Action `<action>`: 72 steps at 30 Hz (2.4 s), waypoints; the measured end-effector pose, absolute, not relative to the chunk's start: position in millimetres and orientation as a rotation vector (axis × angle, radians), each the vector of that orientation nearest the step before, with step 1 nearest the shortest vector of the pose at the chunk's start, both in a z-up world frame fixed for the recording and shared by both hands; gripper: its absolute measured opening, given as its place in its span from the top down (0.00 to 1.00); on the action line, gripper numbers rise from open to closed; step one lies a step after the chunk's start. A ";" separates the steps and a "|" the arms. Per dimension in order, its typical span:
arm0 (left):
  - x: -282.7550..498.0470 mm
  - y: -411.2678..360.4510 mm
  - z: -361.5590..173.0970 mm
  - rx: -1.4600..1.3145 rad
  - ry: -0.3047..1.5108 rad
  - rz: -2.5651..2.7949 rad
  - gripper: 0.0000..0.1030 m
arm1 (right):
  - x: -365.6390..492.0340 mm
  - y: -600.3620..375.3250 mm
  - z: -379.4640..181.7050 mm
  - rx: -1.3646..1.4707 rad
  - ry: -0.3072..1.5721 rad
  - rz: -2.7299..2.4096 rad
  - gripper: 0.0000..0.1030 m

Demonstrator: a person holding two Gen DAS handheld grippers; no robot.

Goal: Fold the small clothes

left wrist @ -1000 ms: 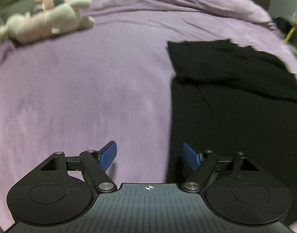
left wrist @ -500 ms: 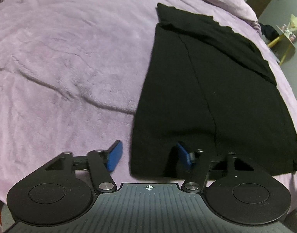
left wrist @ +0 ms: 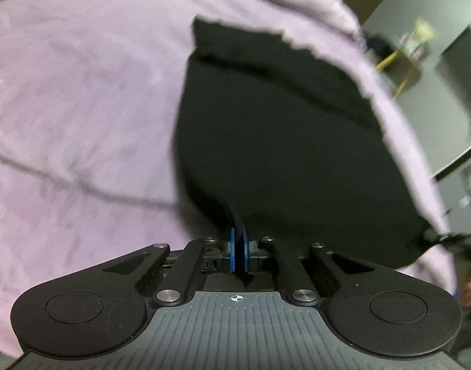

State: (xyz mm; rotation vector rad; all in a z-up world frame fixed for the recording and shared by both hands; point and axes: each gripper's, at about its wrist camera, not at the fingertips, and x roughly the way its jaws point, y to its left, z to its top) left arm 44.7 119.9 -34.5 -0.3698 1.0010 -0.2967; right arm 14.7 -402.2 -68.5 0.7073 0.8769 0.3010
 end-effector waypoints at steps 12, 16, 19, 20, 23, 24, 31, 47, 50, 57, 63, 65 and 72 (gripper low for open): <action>133.5 132.1 3.3 -0.500 0.793 -0.146 0.94 | 115.9 -403.9 -55.2 0.848 0.742 0.219 0.93; 172.8 130.0 -14.0 -0.523 0.827 -0.057 0.94 | 151.9 -401.7 -65.1 0.851 0.775 0.128 0.93; 188.3 129.2 -25.9 -0.517 0.855 -0.019 0.94 | 170.5 -399.6 -74.7 0.824 0.805 0.069 0.93; 192.8 128.0 -29.2 -0.508 0.863 -0.011 0.93 | 175.5 -398.9 -77.6 0.812 0.814 0.055 0.92; 208.1 128.8 -42.6 -0.507 0.887 0.018 0.92 | 181.6 -398.5 -78.8 0.744 0.807 0.004 0.91; 210.0 130.4 -45.0 -0.521 0.889 0.022 0.92 | 179.1 -398.3 -74.7 0.709 0.778 -0.020 0.89; 195.3 130.8 -41.1 -0.443 0.820 -0.045 0.85 | 161.2 -383.7 -59.8 0.380 0.714 0.027 0.66; 200.5 107.2 -48.4 -0.154 0.801 -0.096 0.57 | 180.6 -357.2 -74.7 0.194 0.763 0.049 0.64; 202.9 102.5 -54.4 -0.143 0.815 -0.106 0.71 | 179.1 -354.1 -74.4 0.156 0.758 0.058 0.80; 198.8 93.2 -55.7 -0.048 0.800 -0.098 0.93 | 169.2 -353.1 -64.7 0.152 0.692 0.074 0.96; 186.0 98.4 -17.9 -0.117 0.678 -0.149 0.94 | 162.1 -365.1 -35.8 0.261 0.584 0.108 0.97; 188.7 102.1 -0.4 -0.152 0.622 -0.164 0.94 | 168.3 -368.1 -26.9 0.292 0.549 0.101 0.97; 241.9 101.1 17.6 -0.164 0.541 -0.104 0.94 | 226.4 -361.3 -24.6 0.290 0.525 0.013 0.97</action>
